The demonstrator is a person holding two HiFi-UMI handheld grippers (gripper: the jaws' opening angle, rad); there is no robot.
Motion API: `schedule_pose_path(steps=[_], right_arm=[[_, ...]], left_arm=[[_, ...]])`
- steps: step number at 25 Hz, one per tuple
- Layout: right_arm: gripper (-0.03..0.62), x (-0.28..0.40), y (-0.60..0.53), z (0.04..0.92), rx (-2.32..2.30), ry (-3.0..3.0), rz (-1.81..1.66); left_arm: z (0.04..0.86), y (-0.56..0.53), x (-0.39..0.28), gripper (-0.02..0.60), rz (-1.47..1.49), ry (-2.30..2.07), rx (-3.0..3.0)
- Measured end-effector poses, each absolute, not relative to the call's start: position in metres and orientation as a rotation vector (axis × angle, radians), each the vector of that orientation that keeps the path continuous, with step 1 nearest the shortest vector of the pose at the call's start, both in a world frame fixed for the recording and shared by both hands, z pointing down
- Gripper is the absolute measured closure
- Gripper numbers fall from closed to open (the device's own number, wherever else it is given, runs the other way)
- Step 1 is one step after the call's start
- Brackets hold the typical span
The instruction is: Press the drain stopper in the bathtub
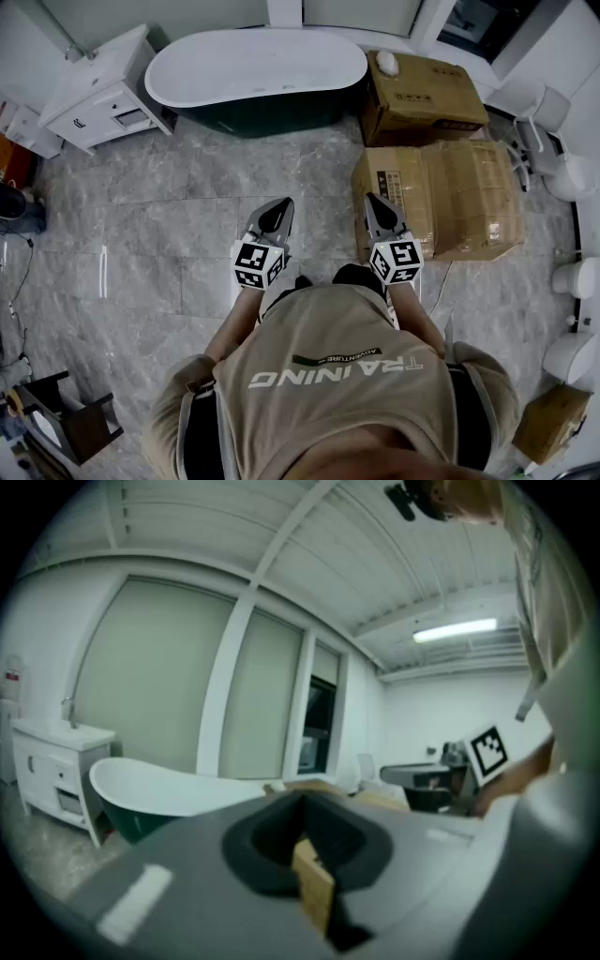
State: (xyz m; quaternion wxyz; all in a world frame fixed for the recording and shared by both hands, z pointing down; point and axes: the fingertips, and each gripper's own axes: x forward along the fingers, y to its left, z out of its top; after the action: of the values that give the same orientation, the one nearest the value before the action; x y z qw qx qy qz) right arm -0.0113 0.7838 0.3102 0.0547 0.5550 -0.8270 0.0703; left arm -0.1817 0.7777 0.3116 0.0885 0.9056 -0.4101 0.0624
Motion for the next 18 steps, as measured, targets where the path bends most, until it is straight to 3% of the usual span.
schedule_pose_path(steps=[10,18], right_arm=[[0.585,-0.024,0.761,0.311,1.649,-2.486,0.187],[0.585,0.005,0.717,0.332,1.649,-2.479,0.238]], left_arm=[[0.318,0.748,-0.178,0.580,0.178,-1.132,2.703],[0.327,0.696,-0.145,0.580,0.209,-1.111,2.696]])
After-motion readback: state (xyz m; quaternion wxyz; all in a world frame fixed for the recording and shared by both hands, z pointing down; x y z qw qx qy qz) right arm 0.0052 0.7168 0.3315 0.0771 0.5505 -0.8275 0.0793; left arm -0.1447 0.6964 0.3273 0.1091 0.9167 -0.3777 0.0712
